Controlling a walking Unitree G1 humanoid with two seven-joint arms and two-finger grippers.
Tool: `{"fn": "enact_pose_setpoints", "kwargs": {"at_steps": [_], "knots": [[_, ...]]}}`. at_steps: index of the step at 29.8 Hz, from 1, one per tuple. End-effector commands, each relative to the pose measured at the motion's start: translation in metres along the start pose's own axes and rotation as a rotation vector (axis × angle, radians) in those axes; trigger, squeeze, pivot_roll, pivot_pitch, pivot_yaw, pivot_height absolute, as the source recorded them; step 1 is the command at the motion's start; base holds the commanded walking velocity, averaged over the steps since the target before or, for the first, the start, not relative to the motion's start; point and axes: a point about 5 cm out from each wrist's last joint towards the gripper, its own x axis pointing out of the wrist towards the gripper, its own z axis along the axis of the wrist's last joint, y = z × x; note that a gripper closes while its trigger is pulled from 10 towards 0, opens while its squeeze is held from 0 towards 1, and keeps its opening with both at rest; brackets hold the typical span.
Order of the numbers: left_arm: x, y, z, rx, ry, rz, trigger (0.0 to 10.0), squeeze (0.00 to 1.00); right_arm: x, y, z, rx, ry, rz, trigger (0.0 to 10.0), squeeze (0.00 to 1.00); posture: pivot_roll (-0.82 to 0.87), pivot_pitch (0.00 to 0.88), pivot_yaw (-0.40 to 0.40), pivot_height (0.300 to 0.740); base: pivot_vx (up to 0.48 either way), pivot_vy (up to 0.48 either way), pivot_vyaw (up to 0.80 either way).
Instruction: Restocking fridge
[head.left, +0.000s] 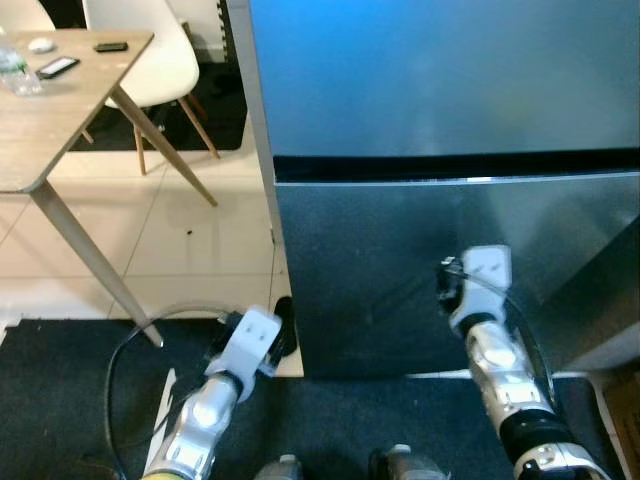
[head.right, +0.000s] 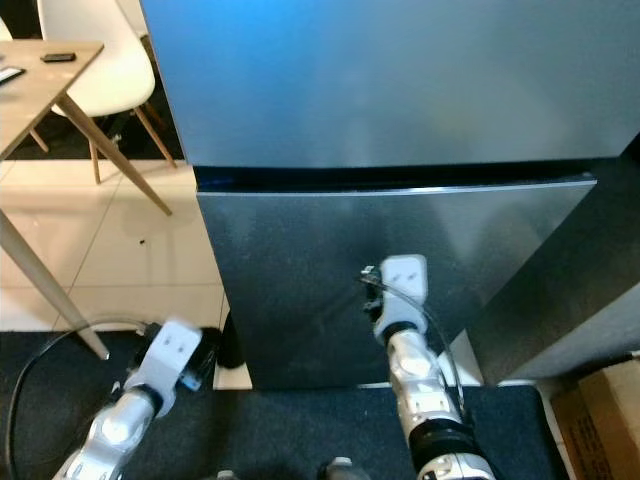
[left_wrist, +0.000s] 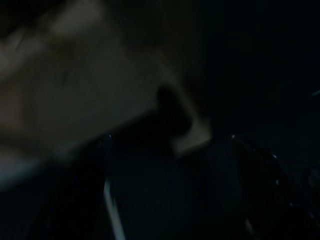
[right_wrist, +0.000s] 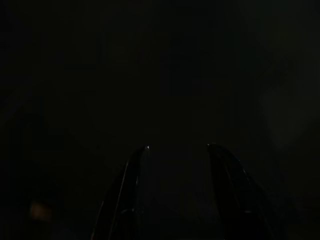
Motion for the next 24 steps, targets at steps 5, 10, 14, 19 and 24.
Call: {"fn": "enact_pose_setpoints", "kwargs": {"at_steps": [5,10,14,19,24], "knots": [[-0.045,0.011,-0.088,-0.138,0.386,0.163,10.0,0.0,-0.022,-0.003,-0.068,-0.041,0.275,-0.01,10.0,0.0,0.02,0.101,-0.022,0.74,0.0,0.0,0.0],[-0.067,0.003,-0.116,-0.071,0.513,0.103,10.0,0.0,-0.046,0.0,-0.11,-0.091,0.46,0.029,10.0,0.0,0.01,0.098,-0.026,0.74,0.0,0.0,0.0],[-0.074,-0.003,-0.123,-0.054,0.548,0.063,10.0,0.0,-0.061,0.0,-0.13,-0.057,0.535,0.033,10.0,0.0,0.01,0.096,-0.033,0.74,0.0,0.0,0.0],[-0.073,-0.008,-0.126,-0.079,0.566,0.064,10.0,0.0,-0.076,-0.005,-0.148,0.111,0.612,-0.058,10.0,0.0,0.02,0.093,-0.044,0.74,0.0,0.0,0.0],[-0.069,-0.011,-0.126,-0.08,0.584,0.056,10.0,0.0,-0.082,-0.016,-0.154,0.143,0.63,-0.141,10.0,0.0,0.01,0.088,-0.038,0.74,0.0,0.0,0.11]]}}
